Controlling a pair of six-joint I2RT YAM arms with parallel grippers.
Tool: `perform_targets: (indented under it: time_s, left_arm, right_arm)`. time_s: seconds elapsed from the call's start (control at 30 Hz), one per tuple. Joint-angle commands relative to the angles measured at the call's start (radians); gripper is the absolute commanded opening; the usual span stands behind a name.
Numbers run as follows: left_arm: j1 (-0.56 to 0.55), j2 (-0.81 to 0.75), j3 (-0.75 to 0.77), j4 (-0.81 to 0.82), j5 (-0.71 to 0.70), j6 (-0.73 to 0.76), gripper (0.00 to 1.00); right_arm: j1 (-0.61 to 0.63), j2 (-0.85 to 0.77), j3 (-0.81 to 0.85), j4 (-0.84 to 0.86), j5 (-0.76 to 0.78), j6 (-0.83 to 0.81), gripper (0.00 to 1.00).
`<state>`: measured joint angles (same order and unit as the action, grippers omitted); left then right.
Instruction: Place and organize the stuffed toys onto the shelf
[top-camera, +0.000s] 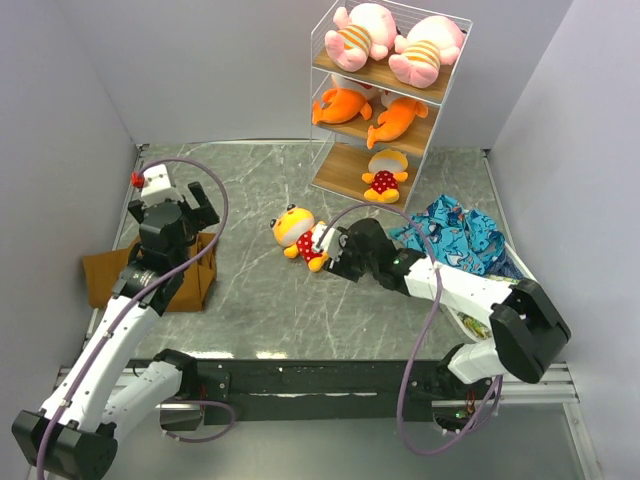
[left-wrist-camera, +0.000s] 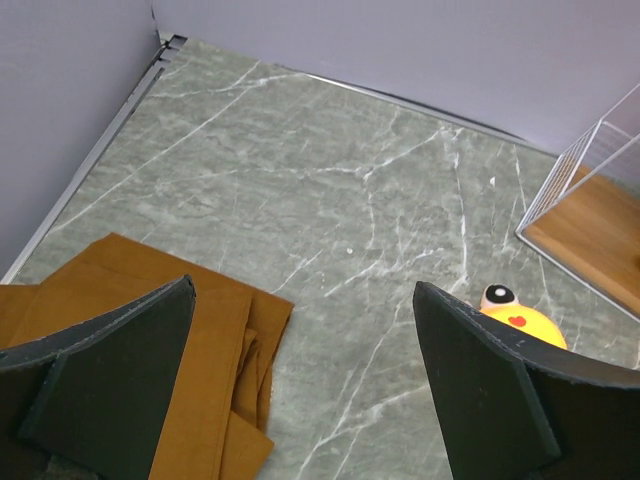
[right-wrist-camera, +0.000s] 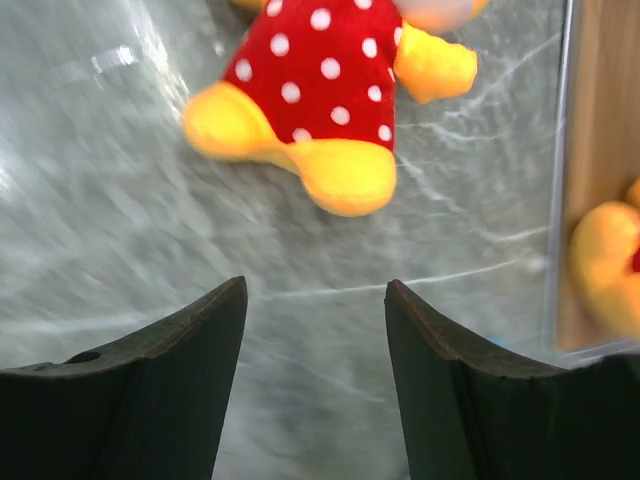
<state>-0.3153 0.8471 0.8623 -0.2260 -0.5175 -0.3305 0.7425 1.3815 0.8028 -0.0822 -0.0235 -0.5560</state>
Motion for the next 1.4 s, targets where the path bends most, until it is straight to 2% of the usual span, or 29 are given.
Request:
perform_targets:
  time_s: [0.0,0.03,0.1,0.13,0.17,0.23,0.63,0.7,0.8,0.9,0.97,1.0,1.03,1.07,1.17,1.3,1.37]
  left_arm:
    - [0.002,-0.016,0.0,0.062,-0.009,0.005,0.97]
    - [0.002,-0.017,-0.005,0.063,-0.015,0.007,0.97]
    - [0.002,-0.029,-0.006,0.068,-0.03,0.007,0.96]
    - [0.002,-0.032,-0.006,0.067,-0.035,0.007,0.96]
    - [0.002,-0.039,-0.005,0.065,-0.035,0.007,0.96]
    - [0.002,-0.048,-0.006,0.066,-0.024,0.004,0.96]
    - [0.002,-0.06,-0.003,0.065,0.01,-0.008,0.96]
    - [0.002,-0.06,-0.003,0.063,0.01,-0.011,0.96]
    - [0.002,-0.065,-0.002,0.059,0.004,-0.013,0.96]
    - [0.002,-0.072,-0.008,0.063,-0.01,-0.013,0.96]
    - [0.002,-0.079,-0.012,0.06,-0.012,-0.018,0.96]
    - [0.002,-0.079,-0.012,0.06,-0.01,-0.022,0.96]
    - [0.002,-0.08,-0.013,0.059,-0.006,-0.022,0.97]
    - [0.002,-0.08,-0.013,0.059,-0.006,-0.022,0.96]
    - [0.004,-0.08,-0.011,0.06,-0.022,-0.022,0.96]
    - [0.002,-0.082,-0.014,0.056,-0.041,-0.025,0.96]
    - [0.002,-0.082,-0.016,0.06,-0.039,-0.025,0.96]
  right_arm:
    - [-0.049,0.039,0.096,-0.056,-0.142,-0.442,0.63]
    - [-0.048,0.045,0.092,-0.051,-0.173,-0.537,0.63]
    - [-0.042,0.07,0.066,0.025,-0.223,-0.579,0.62]
    - [-0.037,0.077,0.05,0.15,-0.234,-0.578,0.62]
    - [-0.029,0.091,0.02,0.191,-0.262,-0.597,0.62]
    - [-0.014,0.108,0.003,0.266,-0.245,-0.652,0.62]
    - [0.011,0.276,0.061,0.164,-0.243,-0.791,0.6]
    - [0.011,0.306,0.068,0.189,-0.224,-0.795,0.6]
    - [0.011,0.355,0.058,0.327,-0.19,-0.797,0.58]
    - [0.011,0.407,0.056,0.456,-0.165,-0.771,0.5]
    - [0.0,0.413,0.041,0.493,-0.209,-0.727,0.39]
    - [0.0,0.41,0.038,0.515,-0.201,-0.707,0.29]
    - [0.001,0.401,0.021,0.591,-0.188,-0.656,0.07]
    - [0.001,0.392,0.006,0.631,-0.176,-0.636,0.0]
    - [0.009,0.346,-0.02,0.716,-0.093,-0.552,0.0]
    - [0.009,0.275,-0.004,0.662,0.015,-0.383,0.0]
    - [0.009,0.26,0.048,0.619,0.146,-0.328,0.0]
